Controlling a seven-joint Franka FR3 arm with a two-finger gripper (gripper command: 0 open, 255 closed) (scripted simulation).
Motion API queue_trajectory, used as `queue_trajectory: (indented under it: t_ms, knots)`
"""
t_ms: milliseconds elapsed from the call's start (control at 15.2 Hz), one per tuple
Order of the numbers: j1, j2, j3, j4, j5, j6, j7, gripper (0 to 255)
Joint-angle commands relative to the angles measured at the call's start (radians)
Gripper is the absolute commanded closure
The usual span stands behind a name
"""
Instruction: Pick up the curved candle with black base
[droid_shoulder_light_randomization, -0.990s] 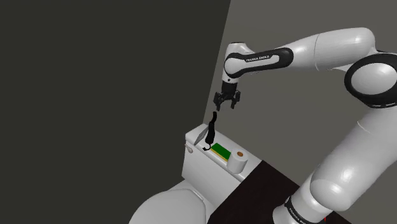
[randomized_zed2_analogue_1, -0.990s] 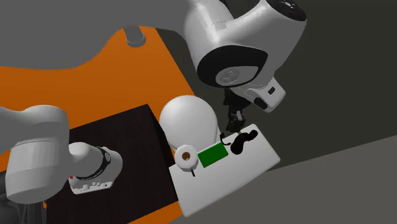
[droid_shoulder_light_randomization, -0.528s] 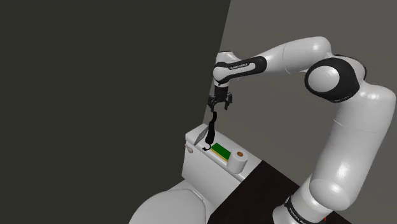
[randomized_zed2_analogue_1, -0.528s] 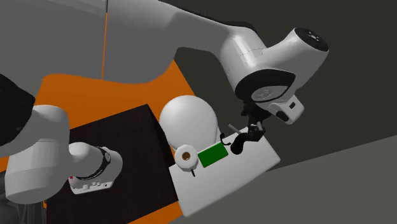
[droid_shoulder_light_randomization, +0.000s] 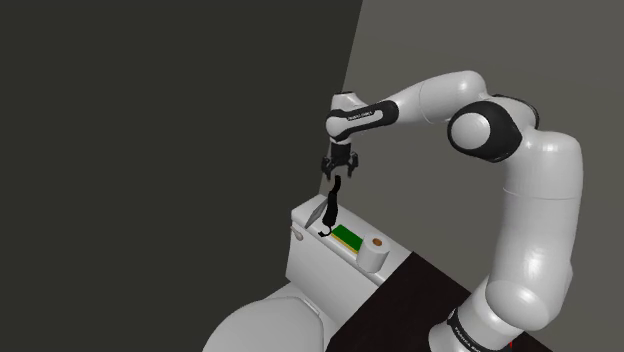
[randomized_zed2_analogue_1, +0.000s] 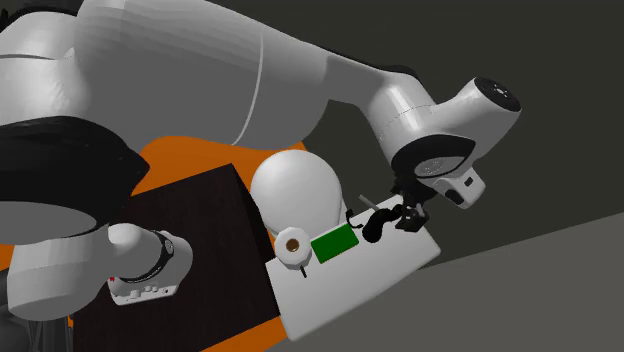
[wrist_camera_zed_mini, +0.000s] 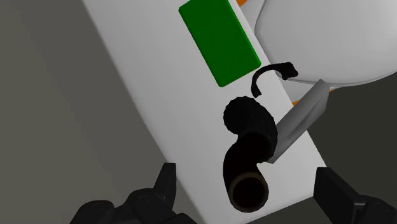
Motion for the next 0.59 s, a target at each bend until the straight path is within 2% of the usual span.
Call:
queue_trajectory:
  t_ms: [0,198,264,528]
  knots:
    - [-0.001,0.013,0.000,-0.010,0.000,0.024,0.002,0]
    - [-0.001,0.023,0.000,-0.017,0.000,0.041,0.003,0]
    - [-0.001,0.024,0.000,-0.018,0.000,0.043,0.003,255]
    - [-0.001,0.023,0.000,-0.019,0.000,0.043,0.003,255]
